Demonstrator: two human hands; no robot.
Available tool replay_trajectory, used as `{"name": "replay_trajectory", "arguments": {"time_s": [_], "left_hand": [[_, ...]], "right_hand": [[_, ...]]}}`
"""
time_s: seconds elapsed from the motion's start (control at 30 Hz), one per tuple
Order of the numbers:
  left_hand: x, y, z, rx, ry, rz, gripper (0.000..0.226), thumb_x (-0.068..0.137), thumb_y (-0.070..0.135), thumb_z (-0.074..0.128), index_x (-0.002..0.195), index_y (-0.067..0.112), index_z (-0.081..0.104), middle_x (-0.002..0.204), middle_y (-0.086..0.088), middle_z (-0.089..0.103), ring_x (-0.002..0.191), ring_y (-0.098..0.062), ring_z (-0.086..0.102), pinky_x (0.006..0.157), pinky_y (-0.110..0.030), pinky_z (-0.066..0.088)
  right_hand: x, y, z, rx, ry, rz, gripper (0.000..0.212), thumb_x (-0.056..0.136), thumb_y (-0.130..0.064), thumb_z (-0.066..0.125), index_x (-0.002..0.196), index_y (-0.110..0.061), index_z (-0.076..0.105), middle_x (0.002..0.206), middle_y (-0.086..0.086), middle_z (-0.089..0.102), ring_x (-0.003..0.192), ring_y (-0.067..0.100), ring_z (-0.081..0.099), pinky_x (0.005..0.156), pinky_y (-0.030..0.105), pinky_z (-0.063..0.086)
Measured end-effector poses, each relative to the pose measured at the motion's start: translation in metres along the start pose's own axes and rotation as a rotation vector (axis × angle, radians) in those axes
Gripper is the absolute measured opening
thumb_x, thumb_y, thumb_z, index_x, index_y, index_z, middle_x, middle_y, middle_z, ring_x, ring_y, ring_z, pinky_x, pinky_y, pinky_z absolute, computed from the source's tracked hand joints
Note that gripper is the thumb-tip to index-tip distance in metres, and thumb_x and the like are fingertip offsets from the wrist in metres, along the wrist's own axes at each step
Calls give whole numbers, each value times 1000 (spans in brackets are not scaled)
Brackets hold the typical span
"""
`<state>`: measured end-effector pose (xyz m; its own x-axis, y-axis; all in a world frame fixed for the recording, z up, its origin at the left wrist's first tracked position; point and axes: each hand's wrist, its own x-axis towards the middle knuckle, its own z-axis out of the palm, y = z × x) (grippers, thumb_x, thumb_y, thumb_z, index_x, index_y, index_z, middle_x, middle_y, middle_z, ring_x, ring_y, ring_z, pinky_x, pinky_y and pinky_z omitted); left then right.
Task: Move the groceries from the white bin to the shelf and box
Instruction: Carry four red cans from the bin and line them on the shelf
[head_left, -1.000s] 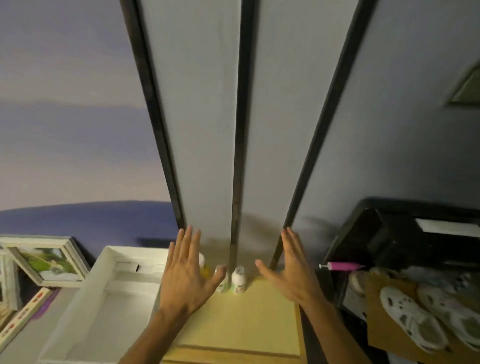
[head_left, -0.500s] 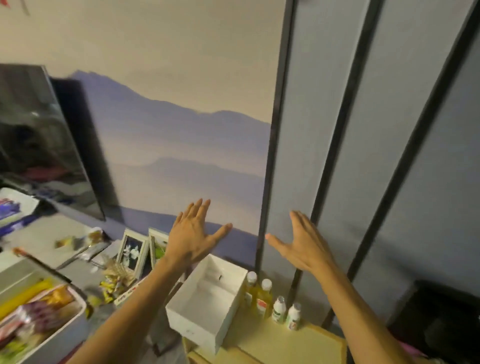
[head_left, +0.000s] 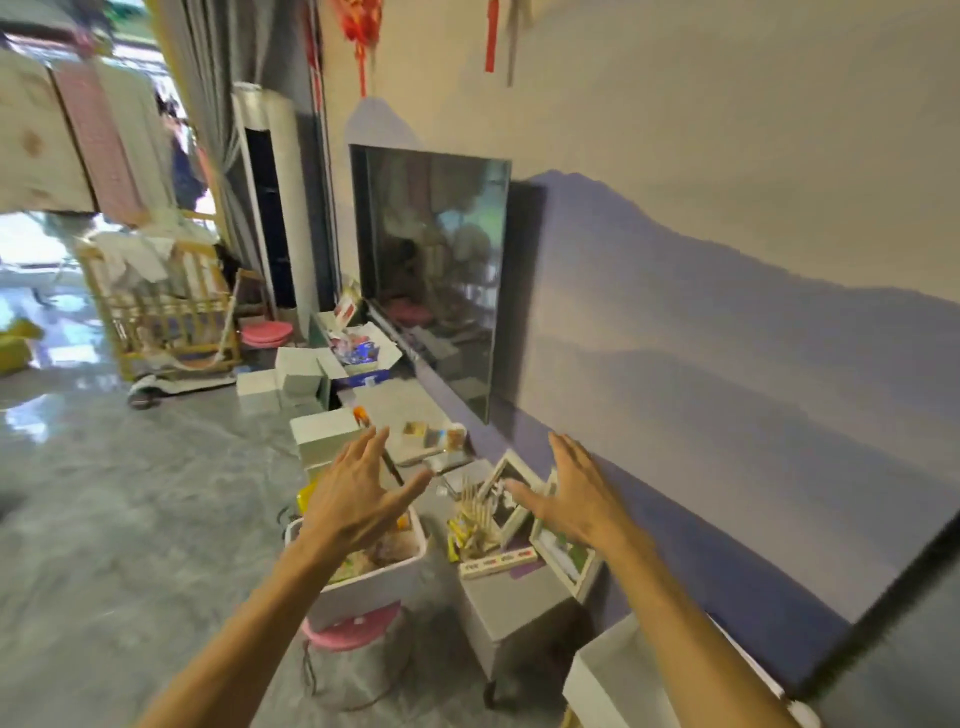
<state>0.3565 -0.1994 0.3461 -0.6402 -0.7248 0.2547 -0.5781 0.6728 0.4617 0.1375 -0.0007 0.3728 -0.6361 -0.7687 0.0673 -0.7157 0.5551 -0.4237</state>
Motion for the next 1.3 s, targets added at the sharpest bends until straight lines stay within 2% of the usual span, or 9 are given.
{"name": "replay_trajectory", "arguments": {"time_s": [0.07, 0.13, 0.27, 0.43, 0.67, 0.8, 0.97, 1.1, 1.3], "left_hand": [[14, -43, -14, 28, 23, -58, 114, 81, 100, 32, 166, 24, 30, 173, -6, 31, 155, -28, 36, 125, -49, 34], [28, -79, -24, 44, 22, -100, 114, 81, 100, 33, 166, 24, 30, 172, -6, 31, 155, -29, 36, 125, -50, 34], [53, -131, -32, 60, 6, -145, 119, 77, 103, 29, 166, 24, 29, 172, -6, 32, 156, -28, 36, 126, -52, 34], [81, -176, -23, 65, -22, -190, 113, 82, 99, 33, 166, 22, 30, 171, -6, 34, 154, -28, 38, 124, -50, 35], [133, -215, 32, 96, -133, -212, 100, 89, 88, 45, 164, 24, 33, 168, -4, 40, 149, -26, 45, 119, -47, 40], [176, -238, 74, 142, -206, -243, 100, 88, 91, 39, 164, 26, 33, 166, -2, 43, 144, -25, 49, 116, -47, 43], [232, -267, 122, 178, -298, -268, 99, 89, 90, 38, 164, 26, 32, 167, -2, 42, 145, -24, 48, 117, -45, 42], [270, -301, 159, 199, -384, -264, 99, 88, 90, 35, 164, 28, 33, 168, -3, 40, 147, -25, 47, 118, -47, 41], [327, -390, 247, 235, -535, -165, 105, 83, 93, 27, 165, 27, 31, 168, -3, 39, 148, -28, 46, 119, -47, 43]], "right_hand": [[30, -37, 26, 8, -48, -63, 114, 86, -84, 53, 169, -20, 8, 177, 5, 11, 162, 28, 18, 128, 49, 26], [55, -70, 48, 10, -74, -106, 108, 90, -79, 55, 169, -23, 8, 177, 3, 12, 161, 29, 20, 125, 50, 30], [99, -113, 90, -5, -143, -147, 110, 88, -82, 52, 169, -25, 7, 177, 1, 11, 161, 29, 22, 123, 52, 33], [149, -136, 133, -34, -214, -160, 119, 82, -91, 49, 169, -27, 0, 177, 2, 13, 160, 31, 25, 121, 56, 34], [229, -115, 193, -35, -310, -169, 120, 80, -92, 50, 169, -24, 9, 176, 3, 17, 159, 29, 28, 121, 54, 34], [281, -89, 238, -8, -377, -152, 125, 75, -95, 52, 169, -25, 8, 176, 4, 18, 159, 29, 27, 123, 54, 35], [333, -69, 286, -12, -473, -128, 120, 82, -85, 59, 168, -18, 11, 175, 6, 20, 158, 29, 28, 124, 46, 30], [359, -63, 333, 37, -498, -115, 115, 78, -86, 60, 165, -23, 19, 169, 3, 31, 151, 27, 38, 119, 45, 38], [379, -54, 447, 122, -503, -5, 128, 72, -93, 57, 168, -28, 3, 174, -3, 21, 154, 24, 34, 119, 46, 41]]}}
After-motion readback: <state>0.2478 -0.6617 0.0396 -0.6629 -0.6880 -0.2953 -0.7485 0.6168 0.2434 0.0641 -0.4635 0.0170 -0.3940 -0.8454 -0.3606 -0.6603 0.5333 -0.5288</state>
